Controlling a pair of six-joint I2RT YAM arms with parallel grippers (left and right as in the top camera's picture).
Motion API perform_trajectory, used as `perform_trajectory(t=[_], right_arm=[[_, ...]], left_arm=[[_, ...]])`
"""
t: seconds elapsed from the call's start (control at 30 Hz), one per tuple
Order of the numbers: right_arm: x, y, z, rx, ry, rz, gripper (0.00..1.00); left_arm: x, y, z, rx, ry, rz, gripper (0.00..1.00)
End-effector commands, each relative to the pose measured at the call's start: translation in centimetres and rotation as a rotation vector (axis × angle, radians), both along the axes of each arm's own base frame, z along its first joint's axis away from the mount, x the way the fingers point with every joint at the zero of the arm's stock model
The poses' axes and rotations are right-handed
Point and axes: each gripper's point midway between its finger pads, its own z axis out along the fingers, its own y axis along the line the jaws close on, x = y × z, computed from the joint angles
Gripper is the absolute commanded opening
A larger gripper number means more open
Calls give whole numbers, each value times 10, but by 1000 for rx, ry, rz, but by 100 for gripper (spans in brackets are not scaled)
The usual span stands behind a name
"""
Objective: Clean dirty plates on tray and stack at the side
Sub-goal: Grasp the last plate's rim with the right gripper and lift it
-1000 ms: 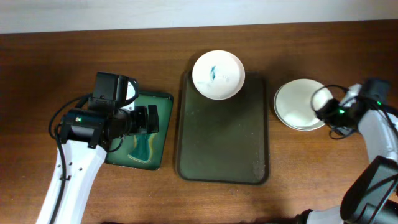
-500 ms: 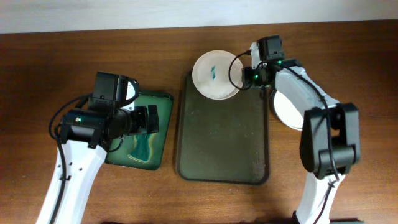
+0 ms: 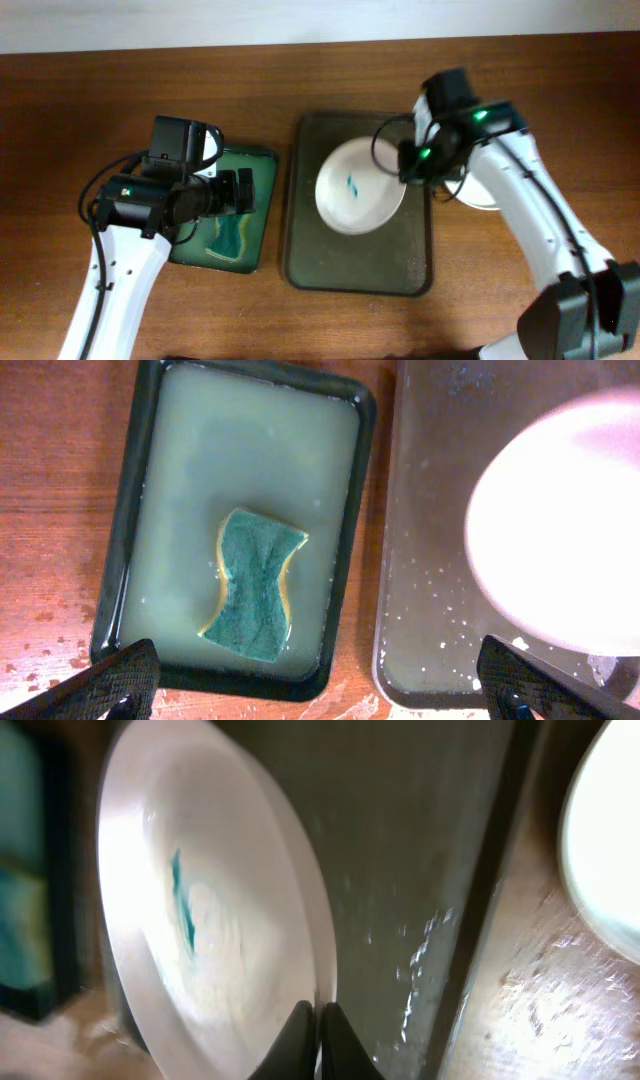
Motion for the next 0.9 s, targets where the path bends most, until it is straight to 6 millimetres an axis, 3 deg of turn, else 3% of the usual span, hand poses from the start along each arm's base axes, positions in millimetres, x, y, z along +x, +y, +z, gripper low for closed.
perform_trajectory(t=[0.0,0.07,0.1,0.17,0.23,0.27,0.33,0.37,0.4,0.53,0.57,0.6,0.67,0.77,0.8,0.83,0.87], right_arm=[[-30,7,-69,-106,100,-110,4],[-29,11,-100,-64,76,-237,4],[-23,10,-100,-46,58,-266,4],[-6,15,-77,-35,-31,-156,21],[9,20,-31,-40,-159,27,30],[11,21,-13,-39,-204,68,33],[10,20,12,-30,-266,93,42],[9,20,14,-30,-268,92,46],[8,20,13,-31,-263,93,47],[6,19,11,-34,-251,94,51],[5,19,11,-36,-249,94,51],[5,18,10,-37,-244,94,51],[4,17,10,-42,-243,93,51],[13,-6,9,-84,-246,-4,51],[14,-19,8,-81,-227,-70,51],[13,-35,6,-76,-198,-119,51],[11,-44,5,-83,-181,-140,51]], left_arm=[[1,-1,5,-8,-14,-2,99],[1,-1,5,-8,-14,-2,100],[1,-1,5,-8,-14,-2,100],[1,-2,5,-16,-14,-4,100],[-1,-2,4,-14,-3,-6,99],[-3,3,-7,14,30,5,100],[-10,10,-53,66,145,16,100],[-10,10,-86,83,214,15,91],[-11,9,-120,95,289,12,73],[-9,12,-205,150,477,12,39],[-5,11,-227,156,496,12,21],[-6,10,-237,152,516,10,0],[-8,5,-234,123,538,3,0],[-1,4,-187,125,542,4,0],[2,3,-172,122,527,3,37],[5,8,-161,144,495,10,97],[7,14,-161,179,483,17,95]])
